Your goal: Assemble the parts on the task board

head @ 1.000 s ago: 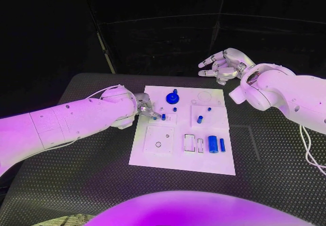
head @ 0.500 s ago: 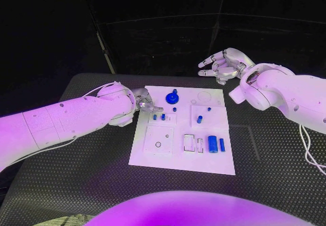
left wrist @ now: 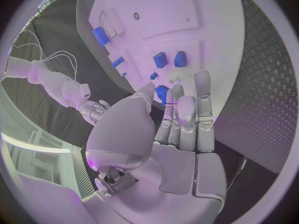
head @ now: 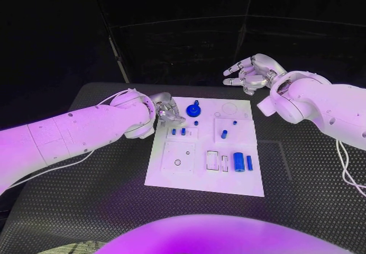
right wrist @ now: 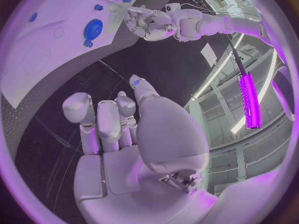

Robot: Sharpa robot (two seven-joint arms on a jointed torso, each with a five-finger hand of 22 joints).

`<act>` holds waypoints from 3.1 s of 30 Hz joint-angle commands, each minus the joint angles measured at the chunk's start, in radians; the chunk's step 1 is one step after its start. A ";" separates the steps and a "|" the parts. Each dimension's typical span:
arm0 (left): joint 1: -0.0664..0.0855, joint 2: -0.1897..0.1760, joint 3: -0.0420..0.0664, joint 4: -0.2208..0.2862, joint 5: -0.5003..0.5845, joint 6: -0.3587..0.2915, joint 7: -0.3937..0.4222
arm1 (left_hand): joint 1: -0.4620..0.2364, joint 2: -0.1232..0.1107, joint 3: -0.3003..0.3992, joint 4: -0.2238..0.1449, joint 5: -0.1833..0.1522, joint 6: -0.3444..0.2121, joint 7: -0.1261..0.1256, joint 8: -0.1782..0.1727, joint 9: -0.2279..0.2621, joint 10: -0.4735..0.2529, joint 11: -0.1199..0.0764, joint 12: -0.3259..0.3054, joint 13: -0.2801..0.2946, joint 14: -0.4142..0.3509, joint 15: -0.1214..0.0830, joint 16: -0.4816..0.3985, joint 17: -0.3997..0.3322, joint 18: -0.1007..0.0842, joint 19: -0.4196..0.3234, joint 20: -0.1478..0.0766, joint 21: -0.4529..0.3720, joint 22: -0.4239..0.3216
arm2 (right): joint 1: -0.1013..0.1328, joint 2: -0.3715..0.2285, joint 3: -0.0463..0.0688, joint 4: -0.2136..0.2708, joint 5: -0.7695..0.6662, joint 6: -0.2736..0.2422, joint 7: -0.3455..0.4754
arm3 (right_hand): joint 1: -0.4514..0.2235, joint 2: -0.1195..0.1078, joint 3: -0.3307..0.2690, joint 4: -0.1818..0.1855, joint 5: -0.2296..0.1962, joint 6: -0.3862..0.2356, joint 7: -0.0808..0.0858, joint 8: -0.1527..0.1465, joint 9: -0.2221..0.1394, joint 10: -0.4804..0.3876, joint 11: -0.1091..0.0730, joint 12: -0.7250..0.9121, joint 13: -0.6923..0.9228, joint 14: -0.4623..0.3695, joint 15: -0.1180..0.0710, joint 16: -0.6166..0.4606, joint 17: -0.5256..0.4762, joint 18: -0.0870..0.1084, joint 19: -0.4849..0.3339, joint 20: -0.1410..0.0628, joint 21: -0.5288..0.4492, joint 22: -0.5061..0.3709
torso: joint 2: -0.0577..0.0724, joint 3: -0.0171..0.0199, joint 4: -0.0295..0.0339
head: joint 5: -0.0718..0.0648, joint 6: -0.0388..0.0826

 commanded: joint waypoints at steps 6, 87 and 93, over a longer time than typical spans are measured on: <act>0.005 0.055 -0.025 -0.064 -0.125 -0.160 0.360 | 0.134 -0.077 0.130 -0.043 -0.023 0.137 0.005 -0.207 -0.201 0.103 0.014 -0.345 -0.300 -0.046 0.013 -0.246 -0.233 0.015 0.048 0.009 -0.142 -0.129 | 0.002 0.004 0.001 0.001 -0.001 0.003 0.008 | -0.007 0.002 0.007 0.000 0.003 -0.007 -0.002 0.005 -0.001 -0.006 -0.004 0.001 -0.002 0.007 -0.006 -0.007 0.000 0.018 0.000 -0.003 -0.007 -0.001 | 0.002 -0.0006 -0.0029 | -0.016 0.000; 0.015 0.254 -0.069 -0.289 -0.473 0.112 0.320 | 0.160 -0.037 0.129 -0.056 -0.031 0.307 -0.033 -0.370 -0.326 0.227 -0.020 -0.513 -0.445 0.273 -0.040 0.367 0.128 -0.081 0.365 -0.043 0.517 0.373 | 0.002 0.018 0.001 0.005 -0.001 0.009 0.009 | -0.006 0.003 0.013 -0.001 0.004 -0.005 -0.002 0.007 -0.001 -0.002 -0.004 0.006 0.002 0.009 -0.006 -0.004 0.006 0.017 0.003 -0.004 -0.005 0.003 | 0.000 -0.0002 0.0005 | -0.045 0.000; 0.015 0.257 -0.069 -0.295 -0.473 0.116 0.326 | 0.175 -0.025 0.183 -0.077 -0.030 0.326 -0.027 -0.373 -0.326 0.256 -0.019 -0.530 -0.449 0.274 -0.033 0.376 0.130 -0.086 0.365 -0.038 0.540 0.394 | 0.002 0.019 0.001 0.005 -0.001 0.010 0.009 | -0.006 0.003 0.013 -0.001 0.004 -0.005 -0.002 0.007 -0.001 -0.002 -0.004 0.006 0.002 0.009 -0.006 -0.004 0.006 0.017 0.003 -0.004 -0.005 0.003 | 0.000 -0.0006 0.0013 | -0.045 0.000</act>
